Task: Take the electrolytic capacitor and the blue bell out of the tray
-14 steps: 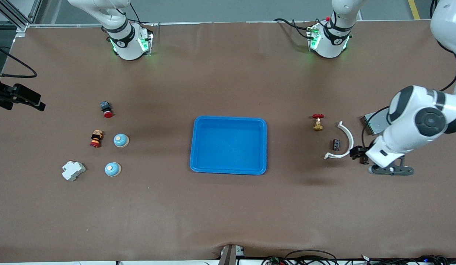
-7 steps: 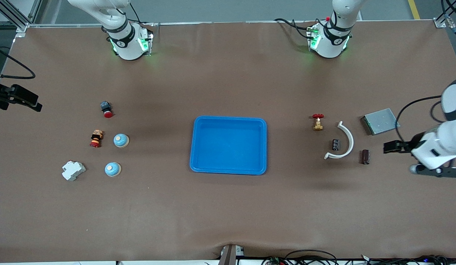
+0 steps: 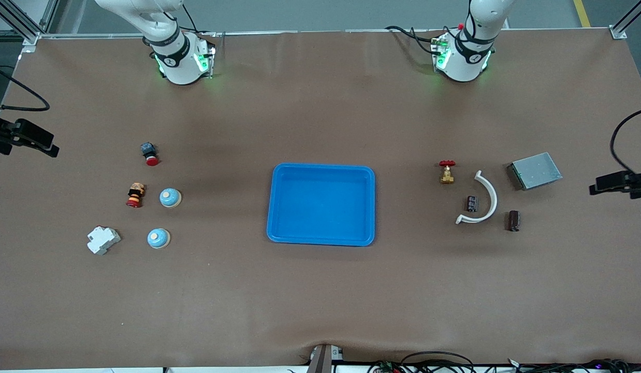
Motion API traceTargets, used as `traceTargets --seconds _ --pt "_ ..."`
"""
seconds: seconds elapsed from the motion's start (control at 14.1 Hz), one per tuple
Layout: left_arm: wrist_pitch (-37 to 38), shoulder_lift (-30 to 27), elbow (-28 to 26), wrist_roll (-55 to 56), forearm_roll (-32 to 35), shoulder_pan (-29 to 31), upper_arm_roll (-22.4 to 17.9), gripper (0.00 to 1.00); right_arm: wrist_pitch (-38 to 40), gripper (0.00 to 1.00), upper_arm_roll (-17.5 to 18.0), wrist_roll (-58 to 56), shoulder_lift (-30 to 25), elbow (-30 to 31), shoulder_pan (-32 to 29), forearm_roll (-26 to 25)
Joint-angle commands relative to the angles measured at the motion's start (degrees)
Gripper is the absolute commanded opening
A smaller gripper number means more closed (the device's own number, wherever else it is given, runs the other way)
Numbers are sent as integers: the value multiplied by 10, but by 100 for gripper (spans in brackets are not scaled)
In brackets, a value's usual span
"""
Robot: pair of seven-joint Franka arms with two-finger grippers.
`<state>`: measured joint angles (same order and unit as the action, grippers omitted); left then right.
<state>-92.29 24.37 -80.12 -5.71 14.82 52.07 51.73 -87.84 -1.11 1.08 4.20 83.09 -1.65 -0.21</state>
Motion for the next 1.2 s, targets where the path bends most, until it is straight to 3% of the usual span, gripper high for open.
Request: traceTargets --seconds 0.0,0.14,0.42,0.57,0.71,1.13 --pt "31 -56 -2 -9 -21 -18 -10 100 7 100 4 2 -9 2 -4 -9" --pt "65 -70 28 -8 -37 -105 -93 100 7 100 3 2 -9 3 -5 -9" --pt "74 -148 30 -11 -151 -367 -422 100 7 100 5 3 -9 2 -4 -9" --pt "77 -163 28 -11 -166 -470 -527 100 7 100 5 3 -9 2 -4 -8" --pt "84 -174 23 -2 -167 -519 -569 100 8 100 4 3 -9 1 -4 -9" --pt "84 -193 8 35 -186 -519 -546 100 7 100 4 3 -9 1 -4 -9"
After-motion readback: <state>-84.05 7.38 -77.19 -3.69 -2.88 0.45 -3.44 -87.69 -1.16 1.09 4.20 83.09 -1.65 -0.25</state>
